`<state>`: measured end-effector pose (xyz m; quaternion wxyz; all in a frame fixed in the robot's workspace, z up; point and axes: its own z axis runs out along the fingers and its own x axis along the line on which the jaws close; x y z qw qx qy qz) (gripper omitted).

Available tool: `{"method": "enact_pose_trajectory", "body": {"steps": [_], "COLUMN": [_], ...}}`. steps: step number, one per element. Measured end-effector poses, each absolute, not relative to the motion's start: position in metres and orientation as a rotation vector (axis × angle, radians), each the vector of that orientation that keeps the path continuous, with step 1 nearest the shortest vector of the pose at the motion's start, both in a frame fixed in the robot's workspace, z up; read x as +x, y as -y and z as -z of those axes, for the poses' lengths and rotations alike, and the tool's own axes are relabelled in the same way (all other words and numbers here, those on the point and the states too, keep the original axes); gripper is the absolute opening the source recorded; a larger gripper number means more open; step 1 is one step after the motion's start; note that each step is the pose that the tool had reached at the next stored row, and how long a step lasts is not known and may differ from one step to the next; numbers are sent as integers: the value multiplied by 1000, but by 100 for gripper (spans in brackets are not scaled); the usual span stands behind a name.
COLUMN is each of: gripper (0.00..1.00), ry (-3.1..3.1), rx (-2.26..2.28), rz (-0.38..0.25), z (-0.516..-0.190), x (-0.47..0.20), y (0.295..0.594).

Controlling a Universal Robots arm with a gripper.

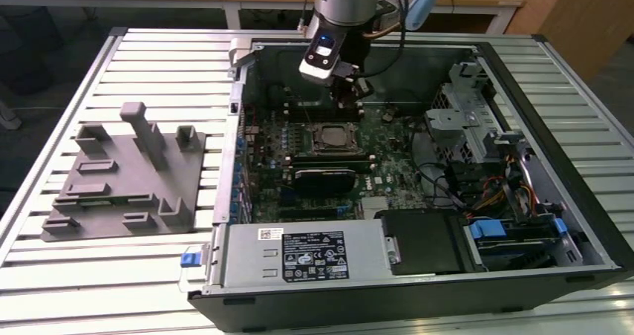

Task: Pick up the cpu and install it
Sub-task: 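Install the first cpu locking lever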

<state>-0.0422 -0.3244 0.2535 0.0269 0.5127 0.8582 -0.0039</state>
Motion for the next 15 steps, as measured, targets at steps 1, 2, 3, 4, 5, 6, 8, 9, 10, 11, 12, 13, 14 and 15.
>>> {"method": "enact_pose_trajectory", "body": {"steps": [1,2,3,4,5,6,8,9,10,11,12,13,14,15], "gripper": [11,11,11,11,11,11,11,11,11,11,11,11,11,11], "ry": [-2664,-2677,-2691,-2704,-2717,-2730,-2755,-2767,-2780,-2791,-2803,-2814,-2825,-2835], "rx": [1561,1539,1514,1491,1467,1442,1393,1369,1343,1319,1294,1269,1245,1221], "rz": [11,11,10,9,8,8,6,5,5,4,3,2,2,1], "z": [-254,-254,-254,-254,-254,-254,-253,-253,-253,-253,-253,-253,-253,-253], "x": [-42,-42,-42,-42,-42,-42,-42,-42,-42,-42,-42,-42,-42,-42], "y": [324,324,324,324,324,324,324,324,324,324,324,324,324,324]}}
